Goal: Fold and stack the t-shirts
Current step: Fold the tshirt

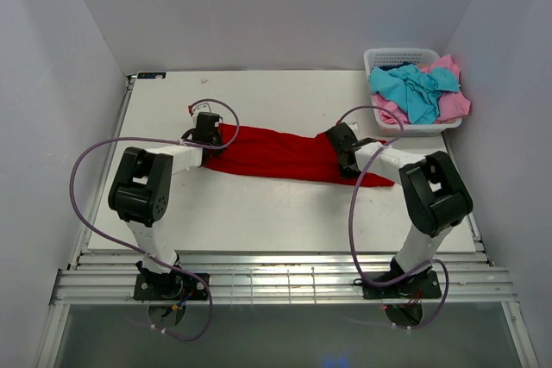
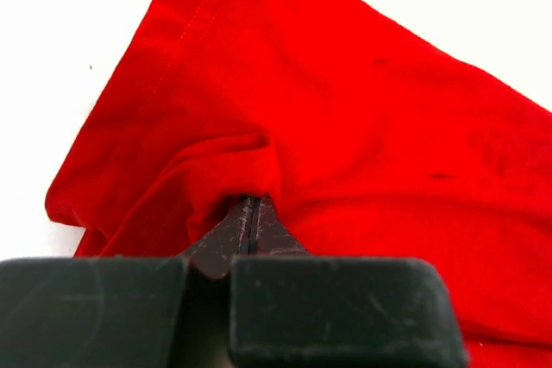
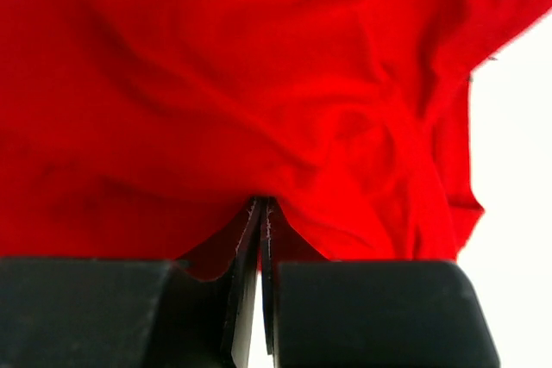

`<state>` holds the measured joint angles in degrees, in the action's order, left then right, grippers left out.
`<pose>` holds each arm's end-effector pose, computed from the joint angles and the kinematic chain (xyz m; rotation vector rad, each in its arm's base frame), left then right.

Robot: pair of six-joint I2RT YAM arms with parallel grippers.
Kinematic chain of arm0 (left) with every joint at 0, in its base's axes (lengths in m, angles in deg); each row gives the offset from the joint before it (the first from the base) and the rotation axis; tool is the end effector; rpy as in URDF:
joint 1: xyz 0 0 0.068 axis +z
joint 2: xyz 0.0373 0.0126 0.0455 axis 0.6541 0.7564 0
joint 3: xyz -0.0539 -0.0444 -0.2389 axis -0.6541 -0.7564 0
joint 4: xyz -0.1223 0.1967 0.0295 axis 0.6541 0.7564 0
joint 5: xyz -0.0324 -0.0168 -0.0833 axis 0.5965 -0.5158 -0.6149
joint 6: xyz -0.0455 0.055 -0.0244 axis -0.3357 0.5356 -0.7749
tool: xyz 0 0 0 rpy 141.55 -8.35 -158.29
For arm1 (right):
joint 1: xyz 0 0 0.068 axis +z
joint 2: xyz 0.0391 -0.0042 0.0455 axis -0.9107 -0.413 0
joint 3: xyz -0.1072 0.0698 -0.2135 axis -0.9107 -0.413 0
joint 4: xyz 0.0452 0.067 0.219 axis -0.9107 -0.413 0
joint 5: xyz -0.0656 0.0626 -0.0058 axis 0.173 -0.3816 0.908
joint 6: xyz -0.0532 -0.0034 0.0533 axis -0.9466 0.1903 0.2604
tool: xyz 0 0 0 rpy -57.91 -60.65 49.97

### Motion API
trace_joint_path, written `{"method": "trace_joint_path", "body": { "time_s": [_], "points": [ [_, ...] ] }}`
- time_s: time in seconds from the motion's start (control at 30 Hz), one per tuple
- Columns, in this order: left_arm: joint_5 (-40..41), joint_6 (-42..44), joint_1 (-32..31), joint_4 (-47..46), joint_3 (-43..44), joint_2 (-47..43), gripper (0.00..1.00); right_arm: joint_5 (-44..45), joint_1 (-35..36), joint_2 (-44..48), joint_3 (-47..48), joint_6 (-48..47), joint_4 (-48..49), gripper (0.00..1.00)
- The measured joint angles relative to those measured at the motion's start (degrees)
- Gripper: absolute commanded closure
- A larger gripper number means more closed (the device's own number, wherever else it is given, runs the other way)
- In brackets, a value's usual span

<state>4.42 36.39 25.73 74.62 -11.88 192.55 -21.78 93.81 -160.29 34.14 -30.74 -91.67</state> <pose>0.3566 -0.0792 0.1268 -0.3644 2.3267 -0.0412 0.2888 0.1190 0.1413 -0.1342 2.4885 -0.3946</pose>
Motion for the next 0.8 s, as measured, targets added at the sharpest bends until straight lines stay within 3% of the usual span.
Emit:
{"method": "trace_joint_path", "body": {
  "time_s": [0.17,0.5,0.8],
  "points": [
    [0.61,-2.58,-0.48,-1.57,-3.85,-2.36,1.0,0.87,-1.07,-7.85,7.72,-1.18,-1.27,0.92],
    [2.21,-11.69,-5.9,-2.71,-20.76,-16.87,1.0,-0.68,-3.13,-21.59,26.64,-4.81,-1.49,0.92],
    [0.81,-22.51,-11.5,2.64,-36.98,-38.36,1.0,-3.48,-4.35,-30.93,41.38,-8.33,-2.49,0.92]
  ]
}}
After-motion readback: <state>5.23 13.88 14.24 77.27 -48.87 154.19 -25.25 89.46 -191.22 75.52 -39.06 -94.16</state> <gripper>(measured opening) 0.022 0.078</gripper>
